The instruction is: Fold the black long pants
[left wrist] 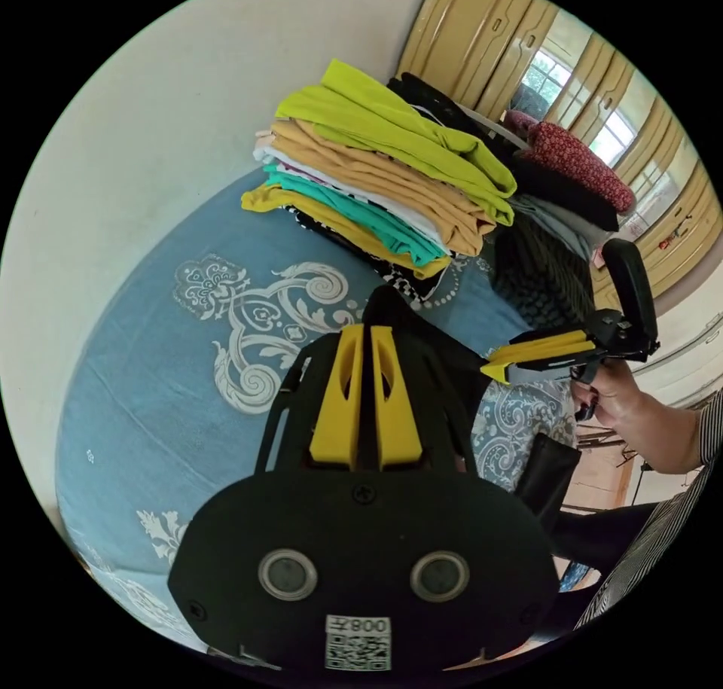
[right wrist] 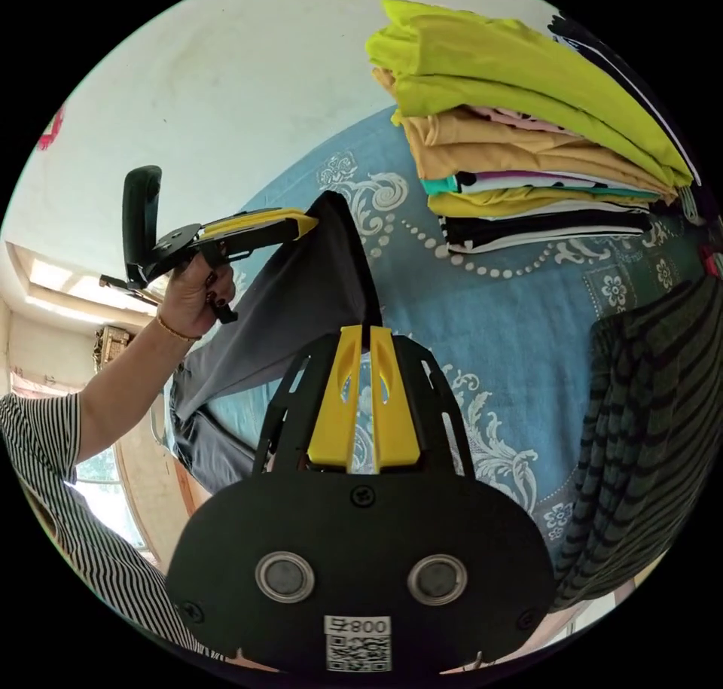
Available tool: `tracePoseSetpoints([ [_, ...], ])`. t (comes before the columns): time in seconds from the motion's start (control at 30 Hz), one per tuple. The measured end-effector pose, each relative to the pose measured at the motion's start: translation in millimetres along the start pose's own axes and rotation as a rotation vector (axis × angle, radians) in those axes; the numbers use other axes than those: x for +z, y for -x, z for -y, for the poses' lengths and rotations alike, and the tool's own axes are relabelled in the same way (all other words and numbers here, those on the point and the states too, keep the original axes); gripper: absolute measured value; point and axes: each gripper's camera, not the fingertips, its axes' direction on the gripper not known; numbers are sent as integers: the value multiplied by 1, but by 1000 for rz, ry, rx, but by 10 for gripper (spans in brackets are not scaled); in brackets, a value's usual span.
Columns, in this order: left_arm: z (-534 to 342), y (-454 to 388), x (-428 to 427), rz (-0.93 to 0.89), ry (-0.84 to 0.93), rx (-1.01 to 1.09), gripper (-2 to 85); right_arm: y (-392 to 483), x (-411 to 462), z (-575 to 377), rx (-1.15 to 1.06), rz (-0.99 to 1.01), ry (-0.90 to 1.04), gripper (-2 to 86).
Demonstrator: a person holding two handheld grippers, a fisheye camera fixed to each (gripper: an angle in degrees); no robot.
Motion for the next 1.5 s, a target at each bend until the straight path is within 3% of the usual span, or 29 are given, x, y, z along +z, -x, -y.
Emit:
tracePoseSetpoints([
  [0.23, 7, -11, 96, 18, 105, -98, 12, -25, 52, 12, 16, -62, 104, 27],
  [0.43, -78, -5, 29, -81, -140, -280, 11, -30, 53, -6, 92, 0, 45, 46],
  [0.6, -212, 16, -21, 60, -32, -483, 14, -5, 35, -18, 112, -60, -50, 47],
  [0.77, -345, 45, -67, 263, 206, -729, 24, 108, 79, 18, -164, 10, 15, 69],
  [0.9, -388, 74, -84, 355, 297, -797, 39, 211, 147, 50, -435, 38, 137, 76],
  [1.17, -399, 121, -47, 412, 484, -624, 61, 397, 305, 52, -934, -121, 418, 83],
  [1.27, -397, 115, -31, 395, 510, -495, 49, 426, 346, 38, -1003, -224, 481, 81],
  [1.5, -407, 96, -57, 410, 413, -524, 9, 467, 359, 25, -1058, -287, 490, 19],
])
